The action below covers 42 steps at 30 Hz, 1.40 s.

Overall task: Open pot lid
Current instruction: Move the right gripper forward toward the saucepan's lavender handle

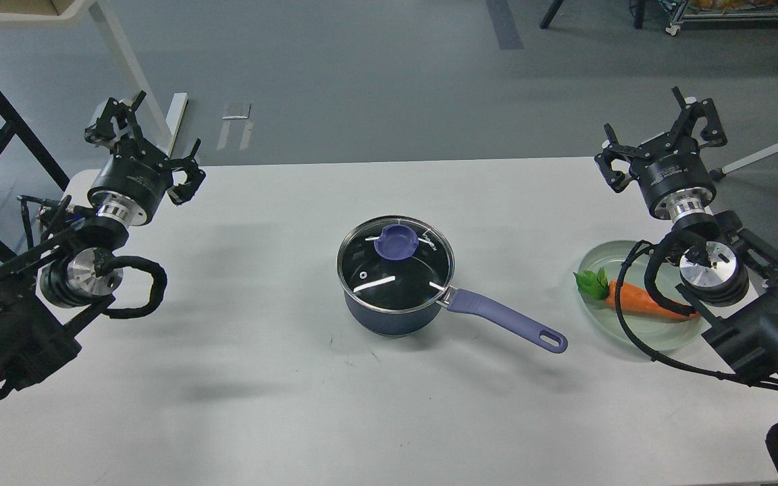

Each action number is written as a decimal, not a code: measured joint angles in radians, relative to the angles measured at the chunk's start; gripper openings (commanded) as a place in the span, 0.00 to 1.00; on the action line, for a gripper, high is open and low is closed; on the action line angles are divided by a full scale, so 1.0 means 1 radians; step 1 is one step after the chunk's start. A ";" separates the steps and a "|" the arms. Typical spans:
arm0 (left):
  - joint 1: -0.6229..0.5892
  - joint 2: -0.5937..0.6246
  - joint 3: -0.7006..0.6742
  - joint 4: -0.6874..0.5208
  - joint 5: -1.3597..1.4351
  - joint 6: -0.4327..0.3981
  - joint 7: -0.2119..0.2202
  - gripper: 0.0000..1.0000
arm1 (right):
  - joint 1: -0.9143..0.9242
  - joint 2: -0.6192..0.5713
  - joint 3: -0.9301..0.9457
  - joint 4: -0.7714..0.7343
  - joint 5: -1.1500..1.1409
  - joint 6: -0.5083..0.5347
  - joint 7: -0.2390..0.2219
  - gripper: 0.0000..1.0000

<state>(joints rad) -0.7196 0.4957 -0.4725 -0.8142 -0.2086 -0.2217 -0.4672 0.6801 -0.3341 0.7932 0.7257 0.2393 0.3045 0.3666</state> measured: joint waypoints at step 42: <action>-0.019 0.060 0.006 -0.001 0.014 0.004 0.090 1.00 | 0.668 -0.485 -0.925 0.601 -0.625 -0.241 0.006 1.00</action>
<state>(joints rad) -0.7391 0.5555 -0.4663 -0.8157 -0.1947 -0.2178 -0.3769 1.3484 -0.8187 -0.1321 1.3271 -0.3855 0.0636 0.3725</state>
